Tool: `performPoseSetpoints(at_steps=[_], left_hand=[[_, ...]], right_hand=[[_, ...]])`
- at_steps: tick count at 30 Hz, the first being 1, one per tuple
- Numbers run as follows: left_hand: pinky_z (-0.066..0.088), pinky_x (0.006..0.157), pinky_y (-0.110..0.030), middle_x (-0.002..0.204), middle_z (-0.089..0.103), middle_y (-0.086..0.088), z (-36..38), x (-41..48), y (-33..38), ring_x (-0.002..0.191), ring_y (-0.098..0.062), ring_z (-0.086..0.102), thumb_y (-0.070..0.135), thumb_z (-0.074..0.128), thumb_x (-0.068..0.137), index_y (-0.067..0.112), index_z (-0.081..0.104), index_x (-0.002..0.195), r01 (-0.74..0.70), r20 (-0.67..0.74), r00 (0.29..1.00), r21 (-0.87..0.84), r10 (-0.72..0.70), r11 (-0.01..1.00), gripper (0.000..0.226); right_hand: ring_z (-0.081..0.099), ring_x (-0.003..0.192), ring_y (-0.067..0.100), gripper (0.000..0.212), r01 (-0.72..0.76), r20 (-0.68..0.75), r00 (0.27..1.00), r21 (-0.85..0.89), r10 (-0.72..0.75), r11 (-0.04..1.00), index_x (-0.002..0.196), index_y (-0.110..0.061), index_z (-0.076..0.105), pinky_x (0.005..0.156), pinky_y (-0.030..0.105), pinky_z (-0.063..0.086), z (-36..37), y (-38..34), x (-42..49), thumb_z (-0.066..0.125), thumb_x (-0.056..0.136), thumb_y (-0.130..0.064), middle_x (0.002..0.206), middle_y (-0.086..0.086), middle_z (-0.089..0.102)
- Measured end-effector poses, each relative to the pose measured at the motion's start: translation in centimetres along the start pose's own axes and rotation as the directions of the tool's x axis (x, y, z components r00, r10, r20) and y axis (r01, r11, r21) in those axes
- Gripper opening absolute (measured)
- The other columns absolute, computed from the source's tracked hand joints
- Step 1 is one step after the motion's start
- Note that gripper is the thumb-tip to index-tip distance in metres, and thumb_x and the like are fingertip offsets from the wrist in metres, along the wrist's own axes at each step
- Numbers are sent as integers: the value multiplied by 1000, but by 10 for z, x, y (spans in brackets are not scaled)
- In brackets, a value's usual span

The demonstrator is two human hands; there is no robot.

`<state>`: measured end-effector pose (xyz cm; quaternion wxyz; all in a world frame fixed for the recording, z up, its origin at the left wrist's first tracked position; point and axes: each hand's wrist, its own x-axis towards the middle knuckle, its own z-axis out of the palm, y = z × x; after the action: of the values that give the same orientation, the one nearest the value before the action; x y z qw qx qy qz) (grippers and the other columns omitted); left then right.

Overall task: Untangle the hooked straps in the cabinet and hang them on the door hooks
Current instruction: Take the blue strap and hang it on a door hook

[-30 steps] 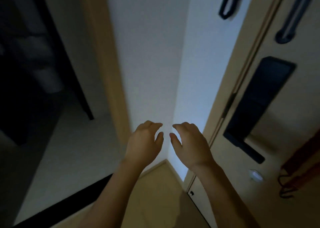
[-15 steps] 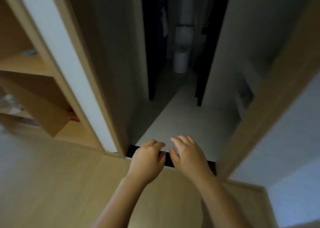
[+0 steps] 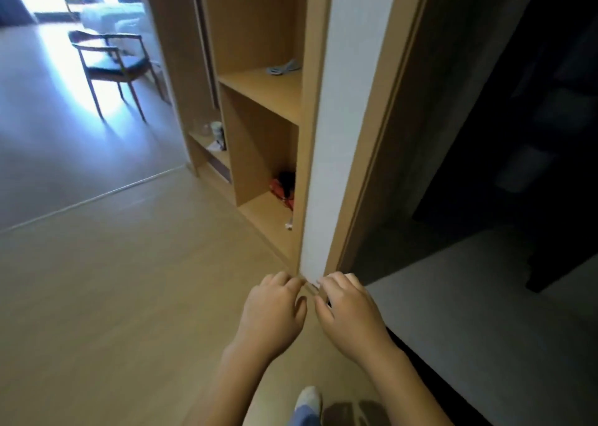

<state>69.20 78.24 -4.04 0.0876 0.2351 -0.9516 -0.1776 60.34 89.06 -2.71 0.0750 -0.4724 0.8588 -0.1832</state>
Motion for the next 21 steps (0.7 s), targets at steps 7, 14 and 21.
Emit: performPoseSetpoints(at_steps=[7,14,21], left_hand=[[43,91,-31,121,53,3,-25,105,-66,112,-17,48,35,39,94,24,49,129,156,-14,988,86,-156,984,38],[41,91,-30,125,53,1,-54,205,-111,113,-19,48,34,40,94,22,47,132,238,-65,971,122,-231,964,40],[42,92,-31,125,53,-1,-55,279,-156,115,-19,47,34,40,94,22,46,132,270,-22,963,92,-269,959,40]], right_hand=[[40,120,10,38,101,65,992,37,-104,994,134,-20,42,101,24,36,6,0,145,36,98,-31,130,-5,48],[40,122,14,38,181,58,981,57,-184,982,132,-17,45,100,23,33,7,5,271,39,97,-29,132,-2,50],[42,120,15,39,200,85,976,30,-202,979,133,-17,45,100,24,35,17,13,355,40,97,-29,130,-1,51]])
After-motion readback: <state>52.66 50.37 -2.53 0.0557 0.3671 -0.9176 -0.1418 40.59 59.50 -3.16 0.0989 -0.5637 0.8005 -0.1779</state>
